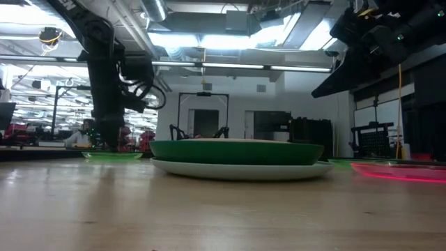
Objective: Stack plastic plates
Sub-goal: Stack the left light green plate on top of the light pink plate
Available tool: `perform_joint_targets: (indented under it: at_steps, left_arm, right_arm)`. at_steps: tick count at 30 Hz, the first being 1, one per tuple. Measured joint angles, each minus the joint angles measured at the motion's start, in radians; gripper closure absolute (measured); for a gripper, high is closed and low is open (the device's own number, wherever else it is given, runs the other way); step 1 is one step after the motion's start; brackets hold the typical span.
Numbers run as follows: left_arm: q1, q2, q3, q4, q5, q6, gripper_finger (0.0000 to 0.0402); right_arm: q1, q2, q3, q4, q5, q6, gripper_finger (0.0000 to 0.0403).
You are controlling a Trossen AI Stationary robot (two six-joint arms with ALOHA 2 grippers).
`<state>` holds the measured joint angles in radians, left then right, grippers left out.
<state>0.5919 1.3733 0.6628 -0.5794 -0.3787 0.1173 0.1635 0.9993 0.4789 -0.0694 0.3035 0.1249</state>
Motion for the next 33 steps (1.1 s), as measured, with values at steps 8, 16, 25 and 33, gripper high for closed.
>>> perform_joint_targets:
  at_steps: [8,16,25,33]
  left_arm:
    - [0.001,0.059,0.000,0.051,-0.060,0.080,0.0308]
    - [0.049,0.123,0.000,0.066,-0.066,0.102,0.0308]
    - [0.106,0.146,0.000,0.127,-0.069,0.102,0.0308]
    - [0.143,0.146,0.000,0.127,-0.038,0.103,0.0308]
  right_arm:
    - [0.000,0.000,0.000,-0.003,0.000,0.000,0.0285]
    - [0.000,0.000,0.000,-0.003,0.000,0.000,0.0285]
    - [0.000,0.000,0.000,-0.005,0.000,0.000,0.0285]
    - [0.000,0.000,0.000,-0.007,0.000,0.000,0.0285]
